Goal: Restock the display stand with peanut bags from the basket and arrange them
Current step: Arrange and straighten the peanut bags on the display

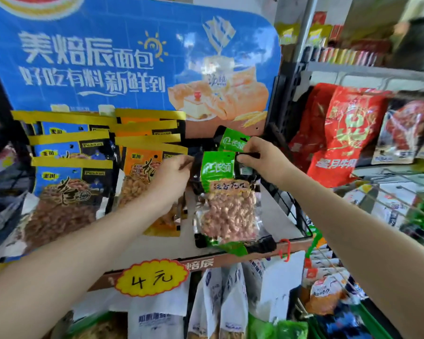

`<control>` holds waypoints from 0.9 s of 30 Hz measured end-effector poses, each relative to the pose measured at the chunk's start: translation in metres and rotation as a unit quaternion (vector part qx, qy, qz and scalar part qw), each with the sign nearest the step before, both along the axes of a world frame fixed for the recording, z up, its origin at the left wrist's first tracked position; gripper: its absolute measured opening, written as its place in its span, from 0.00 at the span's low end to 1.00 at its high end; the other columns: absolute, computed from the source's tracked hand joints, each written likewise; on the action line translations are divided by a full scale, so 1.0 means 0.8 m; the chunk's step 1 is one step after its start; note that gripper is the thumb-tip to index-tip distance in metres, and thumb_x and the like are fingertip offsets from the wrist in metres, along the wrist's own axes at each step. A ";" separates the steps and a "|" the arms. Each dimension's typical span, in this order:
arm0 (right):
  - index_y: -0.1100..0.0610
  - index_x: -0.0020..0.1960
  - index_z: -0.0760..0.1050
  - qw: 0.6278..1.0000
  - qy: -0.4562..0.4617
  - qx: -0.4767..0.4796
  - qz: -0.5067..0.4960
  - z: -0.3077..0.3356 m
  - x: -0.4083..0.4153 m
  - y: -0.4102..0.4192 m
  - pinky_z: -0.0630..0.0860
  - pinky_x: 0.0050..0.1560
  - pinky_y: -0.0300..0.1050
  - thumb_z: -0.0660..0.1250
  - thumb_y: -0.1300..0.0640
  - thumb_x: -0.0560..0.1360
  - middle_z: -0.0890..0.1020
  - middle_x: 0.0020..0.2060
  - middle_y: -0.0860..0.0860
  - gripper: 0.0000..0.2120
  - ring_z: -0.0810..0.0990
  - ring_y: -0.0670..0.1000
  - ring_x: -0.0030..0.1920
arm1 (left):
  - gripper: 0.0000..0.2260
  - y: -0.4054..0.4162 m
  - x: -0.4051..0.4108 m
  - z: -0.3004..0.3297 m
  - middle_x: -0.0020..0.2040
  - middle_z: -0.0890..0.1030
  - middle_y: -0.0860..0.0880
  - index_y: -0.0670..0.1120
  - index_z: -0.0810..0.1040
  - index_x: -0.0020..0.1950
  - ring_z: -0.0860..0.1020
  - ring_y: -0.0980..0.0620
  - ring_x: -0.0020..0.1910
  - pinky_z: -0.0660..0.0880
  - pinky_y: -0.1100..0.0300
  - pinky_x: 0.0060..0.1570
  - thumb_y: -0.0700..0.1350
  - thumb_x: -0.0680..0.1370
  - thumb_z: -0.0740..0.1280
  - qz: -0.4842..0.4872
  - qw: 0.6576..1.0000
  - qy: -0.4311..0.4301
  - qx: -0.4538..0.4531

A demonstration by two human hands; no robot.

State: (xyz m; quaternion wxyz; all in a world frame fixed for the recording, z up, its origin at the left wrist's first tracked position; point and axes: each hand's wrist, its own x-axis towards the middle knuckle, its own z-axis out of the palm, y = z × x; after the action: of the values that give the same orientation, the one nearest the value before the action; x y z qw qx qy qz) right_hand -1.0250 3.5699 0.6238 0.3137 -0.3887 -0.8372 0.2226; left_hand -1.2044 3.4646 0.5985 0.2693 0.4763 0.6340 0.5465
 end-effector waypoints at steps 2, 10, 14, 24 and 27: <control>0.58 0.43 0.67 1.000 -0.020 0.010 -0.007 -0.001 -0.001 -0.002 0.66 0.40 0.47 0.66 0.55 0.75 0.75 0.38 0.56 0.10 0.73 0.54 0.39 | 0.09 -0.008 0.000 0.002 0.55 0.81 0.45 0.51 0.79 0.51 0.80 0.46 0.51 0.75 0.44 0.58 0.46 0.81 0.58 -0.016 0.998 -0.059 -0.015; 0.62 0.46 0.77 0.988 -0.140 0.008 0.067 0.012 -0.005 0.006 0.68 0.44 0.45 0.66 0.52 0.75 0.79 0.39 0.58 0.12 0.75 0.51 0.41 | 0.16 -0.007 0.005 -0.020 0.57 0.79 0.54 0.48 0.74 0.62 0.77 0.53 0.56 0.73 0.52 0.60 0.49 0.75 0.66 -0.066 0.995 0.067 -0.023; 0.58 0.59 0.74 0.994 -0.111 -0.001 0.008 0.031 -0.011 0.058 0.70 0.60 0.51 0.64 0.44 0.75 0.79 0.56 0.54 0.20 0.76 0.55 0.58 | 0.10 0.004 0.008 -0.029 0.49 0.80 0.58 0.52 0.75 0.56 0.78 0.57 0.49 0.75 0.61 0.47 0.44 0.76 0.67 -0.054 0.996 0.067 -0.019; 0.49 0.63 0.72 0.948 -0.300 0.081 0.062 0.003 -0.034 0.120 0.63 0.66 0.57 0.69 0.47 0.72 0.66 0.64 0.62 0.21 0.60 0.63 0.69 | 0.11 0.011 0.010 -0.041 0.49 0.79 0.61 0.59 0.72 0.52 0.77 0.62 0.49 0.74 0.64 0.46 0.46 0.74 0.69 -0.042 0.998 0.047 -0.022; 0.46 0.58 0.76 0.940 -0.327 0.089 0.050 0.009 -0.041 0.124 0.63 0.64 0.58 0.69 0.43 0.71 0.69 0.60 0.61 0.17 0.62 0.62 0.67 | 0.08 0.014 0.010 -0.039 0.43 0.81 0.59 0.57 0.76 0.51 0.79 0.59 0.41 0.75 0.61 0.42 0.46 0.75 0.68 -0.036 0.999 0.016 -0.015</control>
State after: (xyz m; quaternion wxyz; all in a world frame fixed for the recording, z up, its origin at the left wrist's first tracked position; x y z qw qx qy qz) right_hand -1.0575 3.6688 0.6307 0.0448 -0.3684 -0.9283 0.0234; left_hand -1.1967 3.4761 0.5675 0.2858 0.5030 0.6291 0.5192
